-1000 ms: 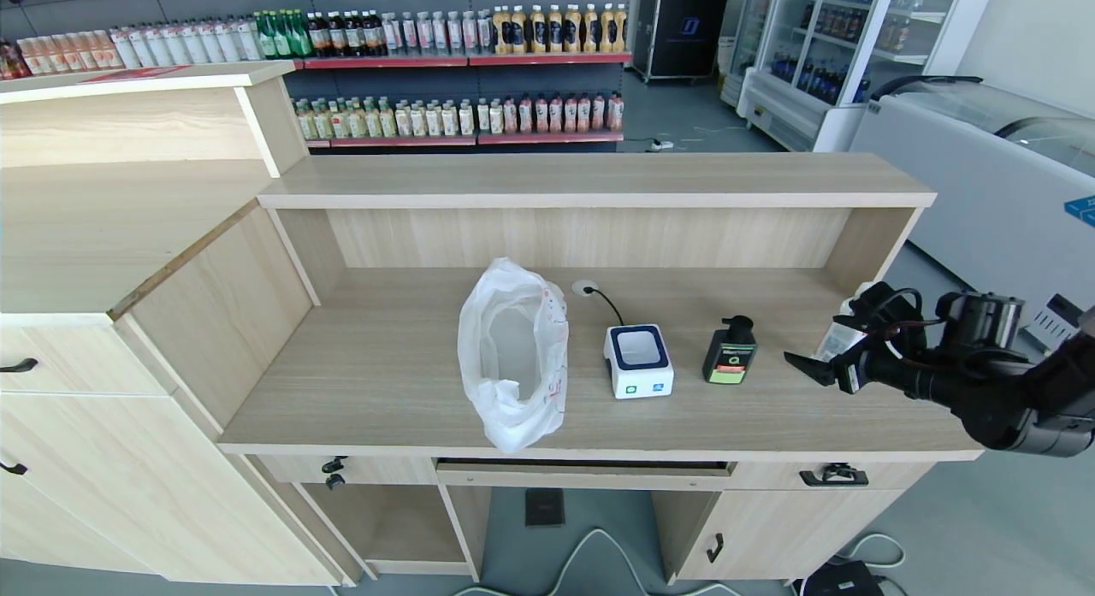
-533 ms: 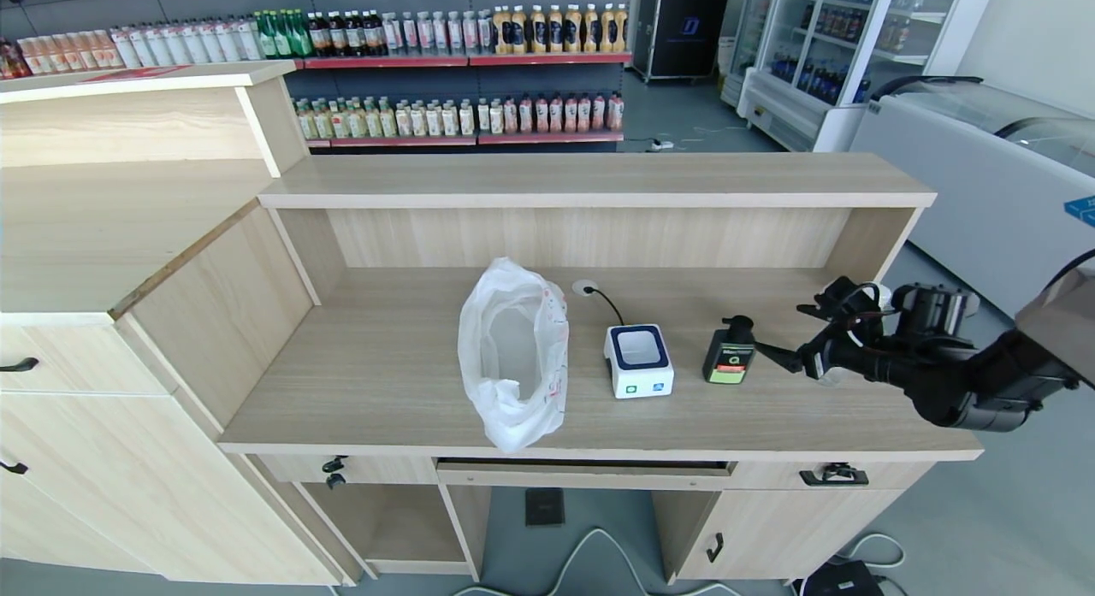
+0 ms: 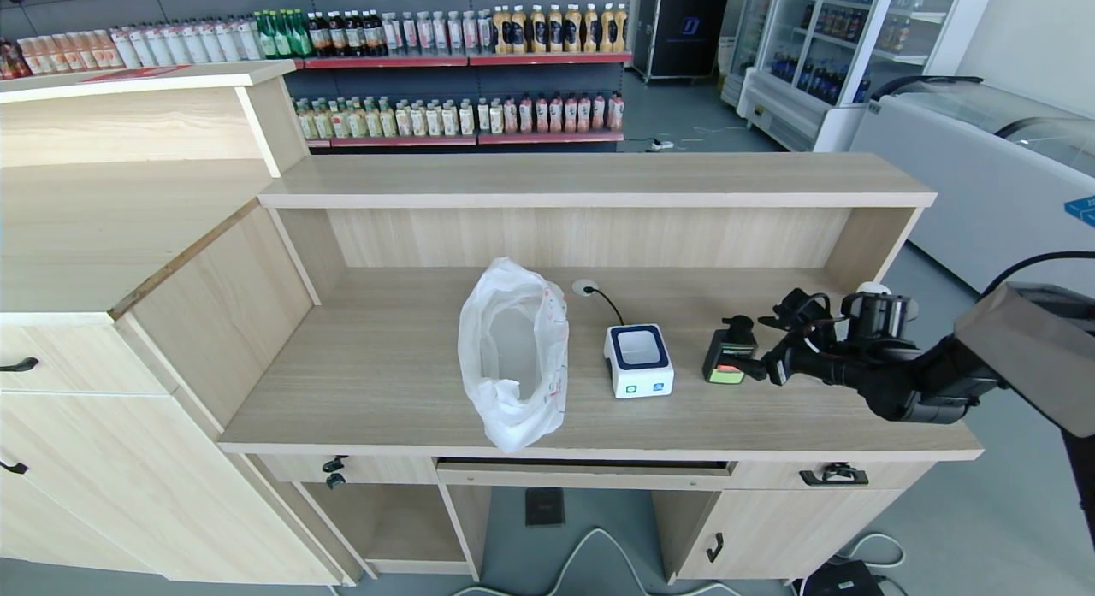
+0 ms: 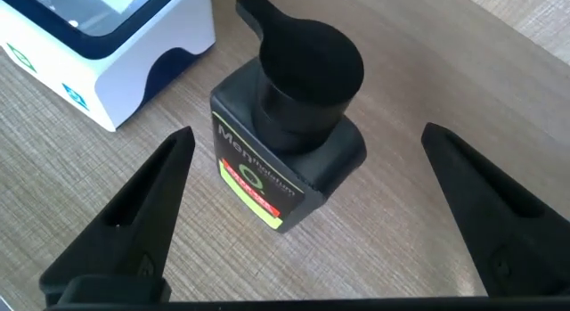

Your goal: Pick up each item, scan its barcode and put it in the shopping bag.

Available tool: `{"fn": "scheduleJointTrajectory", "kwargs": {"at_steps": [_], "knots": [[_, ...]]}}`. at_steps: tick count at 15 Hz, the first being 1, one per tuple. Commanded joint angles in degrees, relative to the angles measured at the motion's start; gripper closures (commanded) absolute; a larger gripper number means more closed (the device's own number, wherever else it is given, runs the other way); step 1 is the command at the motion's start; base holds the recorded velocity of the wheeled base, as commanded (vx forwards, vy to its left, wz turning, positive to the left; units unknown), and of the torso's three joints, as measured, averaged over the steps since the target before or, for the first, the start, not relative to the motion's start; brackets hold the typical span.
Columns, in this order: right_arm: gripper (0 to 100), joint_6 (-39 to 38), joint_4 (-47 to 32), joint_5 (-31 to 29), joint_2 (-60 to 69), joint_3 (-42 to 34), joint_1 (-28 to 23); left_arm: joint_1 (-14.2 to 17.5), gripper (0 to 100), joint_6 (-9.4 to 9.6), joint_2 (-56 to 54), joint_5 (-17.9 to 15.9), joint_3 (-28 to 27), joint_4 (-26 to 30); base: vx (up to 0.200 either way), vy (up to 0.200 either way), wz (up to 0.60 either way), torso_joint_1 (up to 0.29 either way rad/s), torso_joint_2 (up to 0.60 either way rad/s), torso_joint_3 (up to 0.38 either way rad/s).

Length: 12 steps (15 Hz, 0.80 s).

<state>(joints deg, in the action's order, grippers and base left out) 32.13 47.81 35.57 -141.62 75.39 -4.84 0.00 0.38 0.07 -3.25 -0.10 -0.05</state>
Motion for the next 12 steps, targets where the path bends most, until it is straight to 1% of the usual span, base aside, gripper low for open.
{"fn": "scheduleJointTrajectory", "kwargs": {"at_steps": [1,6,10,12], "knots": [[0,0.03,-0.26,0.02,-1.38,0.46,0.71,0.0,0,-0.03,0.01,0.0,0.01,-0.04,0.0,0.0,0.0,0.0,0.0,0.0],[0,0.21,-0.35,0.02,-2.96,0.81,2.38,0.0,0,-0.03,0.01,0.0,0.01,0.05,0.0,0.0,0.0,0.0,0.0,0.0],[0,0.3,-0.35,0.02,-3.84,1.17,2.73,0.0,0,0.06,0.01,0.0,0.01,-0.04,0.0,0.0,0.0,0.0,0.0,0.0],[0,0.21,-1.32,0.11,-5.16,4.42,3.17,0.0,0,-0.03,0.01,0.0,0.01,-0.04,0.0,0.0,0.0,0.0,0.0,0.0]]}}
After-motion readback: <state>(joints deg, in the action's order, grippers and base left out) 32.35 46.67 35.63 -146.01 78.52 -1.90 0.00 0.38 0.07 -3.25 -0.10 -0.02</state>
